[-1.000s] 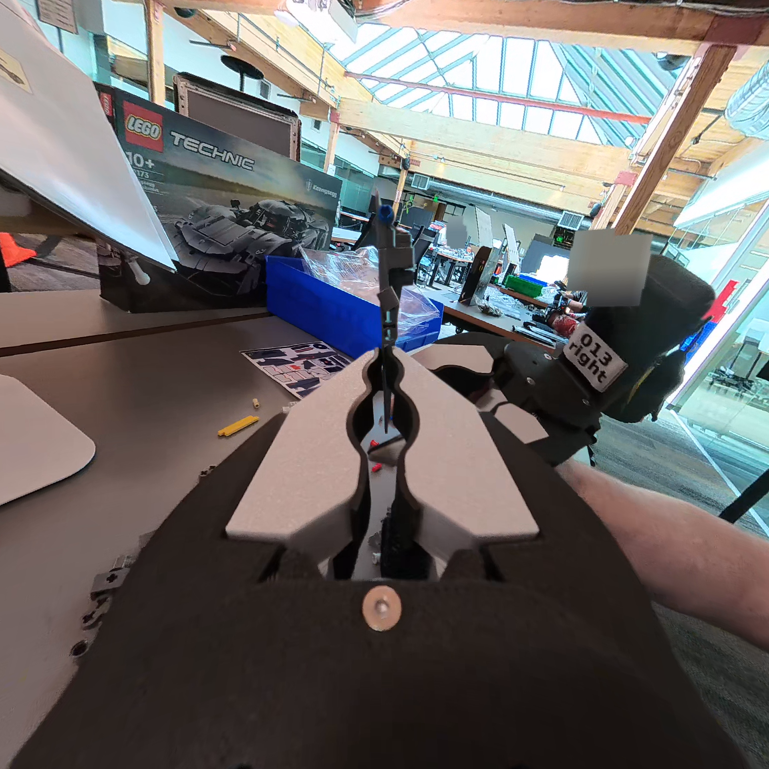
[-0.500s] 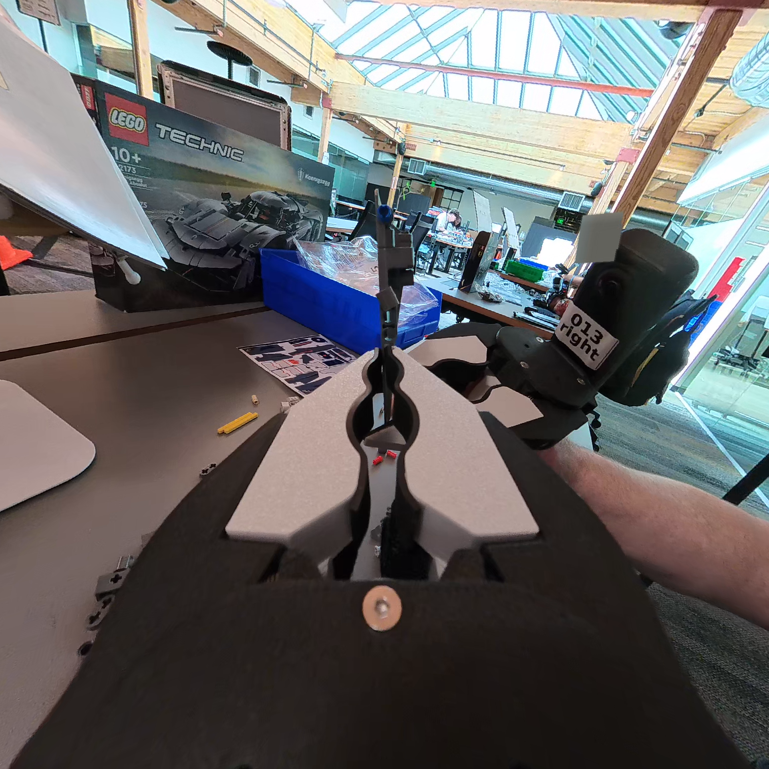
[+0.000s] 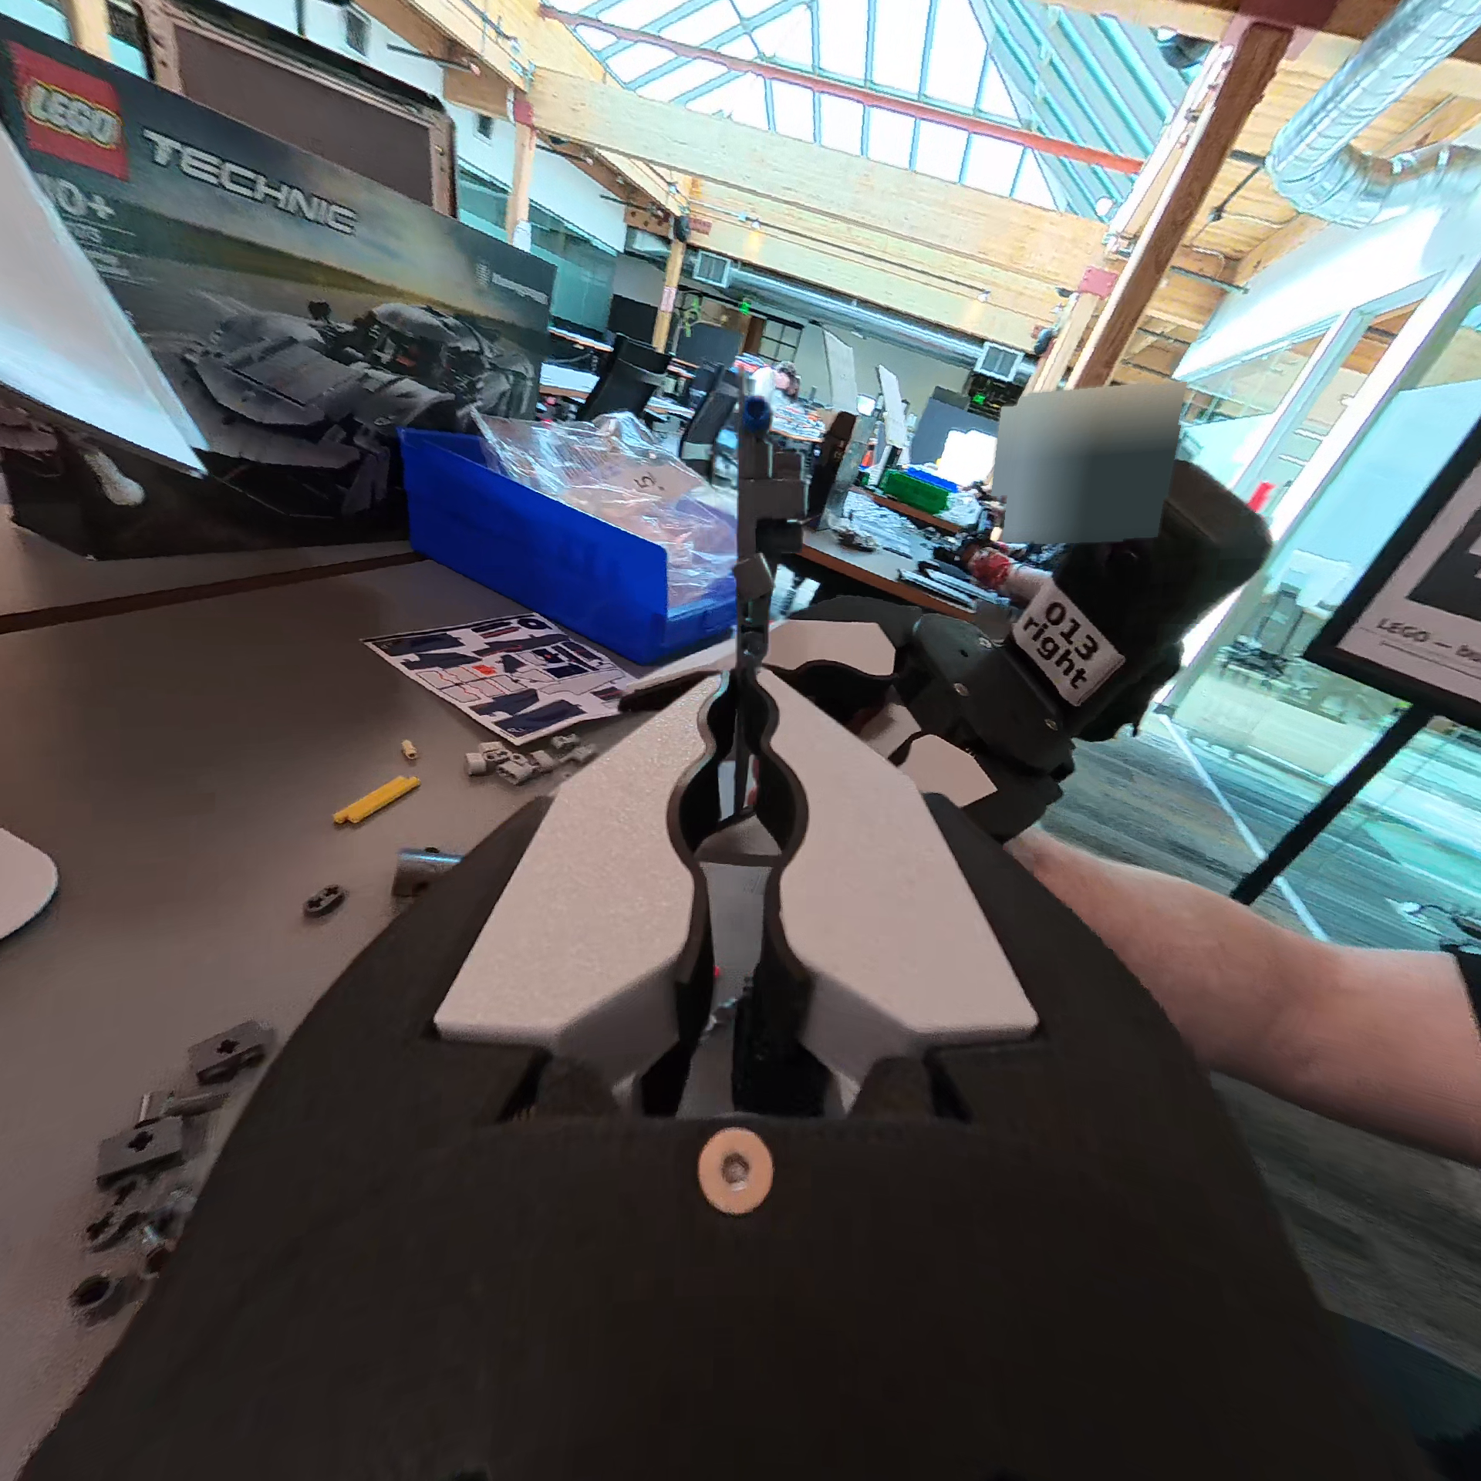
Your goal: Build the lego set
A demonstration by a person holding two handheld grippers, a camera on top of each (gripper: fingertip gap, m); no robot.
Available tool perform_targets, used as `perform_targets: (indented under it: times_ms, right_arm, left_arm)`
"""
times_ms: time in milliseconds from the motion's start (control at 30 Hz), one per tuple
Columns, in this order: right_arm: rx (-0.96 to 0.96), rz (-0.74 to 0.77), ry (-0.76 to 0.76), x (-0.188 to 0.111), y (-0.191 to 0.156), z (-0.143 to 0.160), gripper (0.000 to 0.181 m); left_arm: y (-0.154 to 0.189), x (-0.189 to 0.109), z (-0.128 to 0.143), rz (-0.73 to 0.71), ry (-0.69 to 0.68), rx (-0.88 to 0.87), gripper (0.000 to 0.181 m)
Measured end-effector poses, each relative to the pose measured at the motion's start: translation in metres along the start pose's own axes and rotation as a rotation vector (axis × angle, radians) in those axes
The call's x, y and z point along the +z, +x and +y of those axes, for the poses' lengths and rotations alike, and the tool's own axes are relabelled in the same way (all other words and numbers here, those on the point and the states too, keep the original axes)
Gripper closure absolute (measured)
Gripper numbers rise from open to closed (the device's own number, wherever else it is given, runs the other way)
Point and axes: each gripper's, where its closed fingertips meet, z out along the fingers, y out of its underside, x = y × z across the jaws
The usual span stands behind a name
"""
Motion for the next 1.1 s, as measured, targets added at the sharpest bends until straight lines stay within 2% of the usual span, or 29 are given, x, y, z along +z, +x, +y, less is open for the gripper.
perform_targets:
  times_ms: [367, 1100]
  right_arm:
    - [-0.064, -0.009, 0.023, -0.002, -0.007, -0.007, 0.142]
    - [-0.195, -0.015, 0.010, -0.001, -0.020, -0.007, 0.147]
  left_arm:
    - [0.005, -0.006, -0.002, 0.133, -0.010, -0.109, 0.181]
    - [0.006, -0.009, -0.002, 0.178, -0.027, -0.168, 0.181]
